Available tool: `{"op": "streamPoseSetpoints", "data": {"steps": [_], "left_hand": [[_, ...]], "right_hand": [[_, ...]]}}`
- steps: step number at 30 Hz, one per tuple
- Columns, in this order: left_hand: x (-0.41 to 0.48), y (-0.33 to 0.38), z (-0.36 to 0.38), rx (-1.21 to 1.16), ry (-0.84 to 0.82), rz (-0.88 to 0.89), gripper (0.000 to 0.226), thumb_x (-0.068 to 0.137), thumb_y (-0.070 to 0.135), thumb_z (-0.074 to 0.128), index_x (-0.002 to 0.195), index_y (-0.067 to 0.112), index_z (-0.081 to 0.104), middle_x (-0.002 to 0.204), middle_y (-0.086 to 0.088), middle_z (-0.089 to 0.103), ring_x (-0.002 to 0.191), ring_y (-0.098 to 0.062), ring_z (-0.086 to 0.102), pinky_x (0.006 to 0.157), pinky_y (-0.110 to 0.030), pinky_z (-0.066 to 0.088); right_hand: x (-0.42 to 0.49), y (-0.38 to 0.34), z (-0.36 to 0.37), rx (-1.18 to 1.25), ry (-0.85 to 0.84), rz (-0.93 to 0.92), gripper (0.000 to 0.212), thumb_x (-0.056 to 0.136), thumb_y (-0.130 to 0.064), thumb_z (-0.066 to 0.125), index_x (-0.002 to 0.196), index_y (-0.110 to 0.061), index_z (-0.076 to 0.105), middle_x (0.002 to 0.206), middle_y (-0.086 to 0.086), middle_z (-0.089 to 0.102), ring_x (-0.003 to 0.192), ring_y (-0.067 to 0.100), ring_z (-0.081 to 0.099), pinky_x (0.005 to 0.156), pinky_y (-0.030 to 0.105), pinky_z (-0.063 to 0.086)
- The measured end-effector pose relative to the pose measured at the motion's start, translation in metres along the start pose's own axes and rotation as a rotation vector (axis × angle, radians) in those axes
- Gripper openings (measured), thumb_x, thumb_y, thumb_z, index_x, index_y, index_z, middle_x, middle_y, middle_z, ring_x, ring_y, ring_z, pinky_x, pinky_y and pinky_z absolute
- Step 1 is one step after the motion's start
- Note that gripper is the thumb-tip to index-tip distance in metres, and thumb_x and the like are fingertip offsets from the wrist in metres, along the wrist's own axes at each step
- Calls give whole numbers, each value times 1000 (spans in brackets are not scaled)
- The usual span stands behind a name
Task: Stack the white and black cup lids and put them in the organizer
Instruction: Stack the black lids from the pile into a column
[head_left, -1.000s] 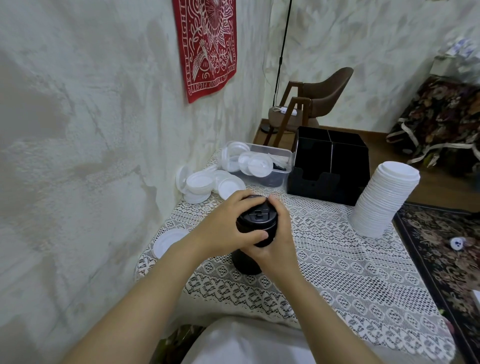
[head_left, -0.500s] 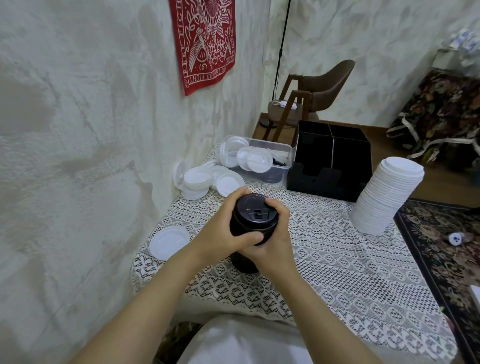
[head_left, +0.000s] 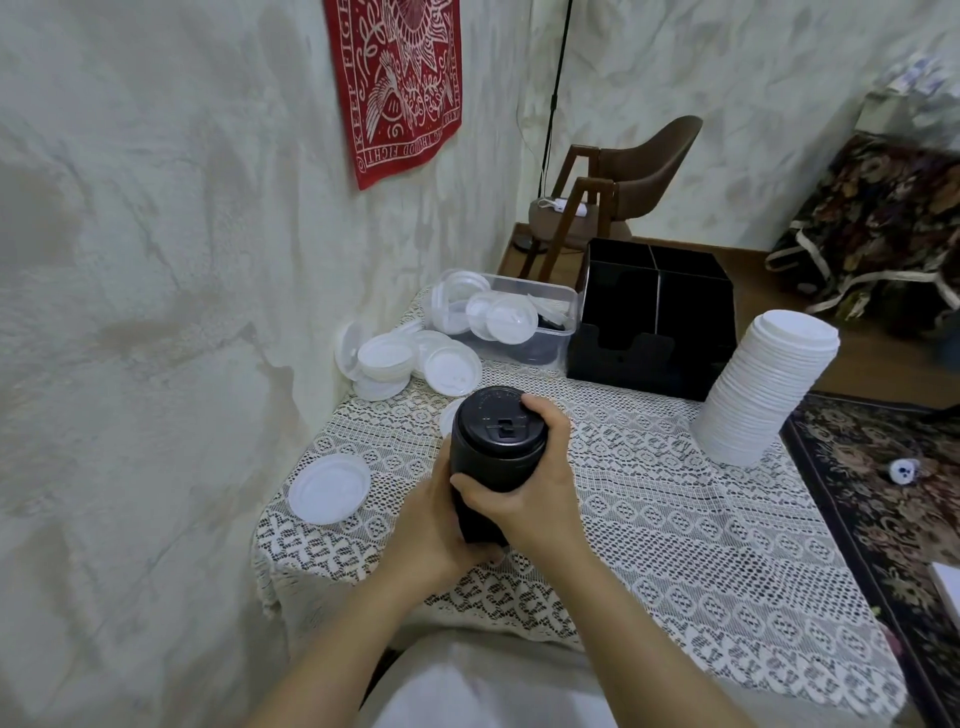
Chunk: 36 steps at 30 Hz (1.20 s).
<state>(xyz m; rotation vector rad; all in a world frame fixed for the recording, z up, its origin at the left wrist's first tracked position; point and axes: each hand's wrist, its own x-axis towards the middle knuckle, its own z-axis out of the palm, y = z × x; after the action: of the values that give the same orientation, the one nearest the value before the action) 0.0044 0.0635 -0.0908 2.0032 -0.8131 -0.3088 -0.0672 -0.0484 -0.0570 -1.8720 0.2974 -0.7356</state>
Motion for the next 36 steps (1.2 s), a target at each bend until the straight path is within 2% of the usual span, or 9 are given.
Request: {"op": "streamPoseSetpoints", "data": {"steps": [7, 11, 15, 19, 22, 24, 25, 29, 36], "left_hand": [[3, 0, 4, 32, 44, -31, 97, 50, 32, 86, 131, 40, 34, 105, 19, 62, 96, -1, 62, 79, -30, 58], [8, 10, 5, 52, -20, -40, 96, 59, 28, 86, 133, 38, 24, 105, 25, 54, 92, 4, 58, 73, -13, 49], [21, 22, 13, 26, -53, -55, 83, 65, 15, 84, 128, 33, 33, 98, 27, 52, 84, 12, 51, 64, -3, 42], [41, 35, 26, 12, -94, -73, 73, 63, 17, 85, 115, 38, 38, 99, 22, 57, 96, -4, 59, 73, -14, 49], [59, 50, 38, -3, -132, -53, 67, 66, 13, 83, 110, 34, 38, 94, 20, 56, 86, -2, 57, 60, -10, 44], [73, 58, 48, -10, -146, -46, 62, 69, 12, 81, 110, 31, 39, 94, 14, 59, 80, -7, 62, 54, -14, 48], [79, 63, 53, -13, -154, -42, 61, 69, 11, 80, 110, 31, 39, 94, 13, 59, 80, -8, 62, 56, -17, 51], [104, 77, 74, 4, -189, -16, 68, 67, 15, 82, 118, 31, 39, 103, 11, 59, 99, -17, 59, 83, -36, 53], [151, 81, 104, 37, -287, -3, 73, 68, 18, 82, 120, 33, 34, 105, 12, 57, 96, -15, 56, 80, -35, 52]], "right_hand": [[2, -2, -2, 14, -15, -16, 95, 62, -21, 90, 116, -66, 27, 125, -27, 47, 115, -6, 51, 93, 10, 42], [6, -6, -9, 39, 0, -28, 92, 61, -22, 90, 121, -59, 31, 126, -27, 47, 116, -7, 49, 93, 8, 41], [15, -8, -23, 38, 24, -60, 90, 59, -28, 89, 124, -52, 32, 126, -28, 45, 119, -6, 48, 95, 9, 40], [28, -5, -45, 19, 72, -71, 92, 62, -19, 91, 124, -53, 32, 129, -19, 48, 118, -2, 51, 96, 15, 44], [41, 0, -64, 8, 119, -72, 92, 63, -13, 90, 124, -50, 32, 123, -26, 47, 113, -10, 51, 91, 9, 43], [50, 5, -77, -6, 144, -72, 91, 63, -12, 90, 124, -48, 32, 120, -31, 46, 109, -16, 49, 87, 5, 41], [55, 8, -84, -13, 153, -73, 91, 64, -11, 90, 125, -46, 32, 119, -33, 44, 107, -19, 48, 87, 4, 41], [76, 24, -107, -39, 195, -71, 90, 64, -10, 89, 129, -36, 33, 118, -33, 42, 106, -20, 48, 87, 2, 40], [107, 57, -134, -76, 241, -71, 87, 66, -10, 88, 129, -33, 33, 119, -31, 41, 106, -21, 46, 87, 2, 38]]}}
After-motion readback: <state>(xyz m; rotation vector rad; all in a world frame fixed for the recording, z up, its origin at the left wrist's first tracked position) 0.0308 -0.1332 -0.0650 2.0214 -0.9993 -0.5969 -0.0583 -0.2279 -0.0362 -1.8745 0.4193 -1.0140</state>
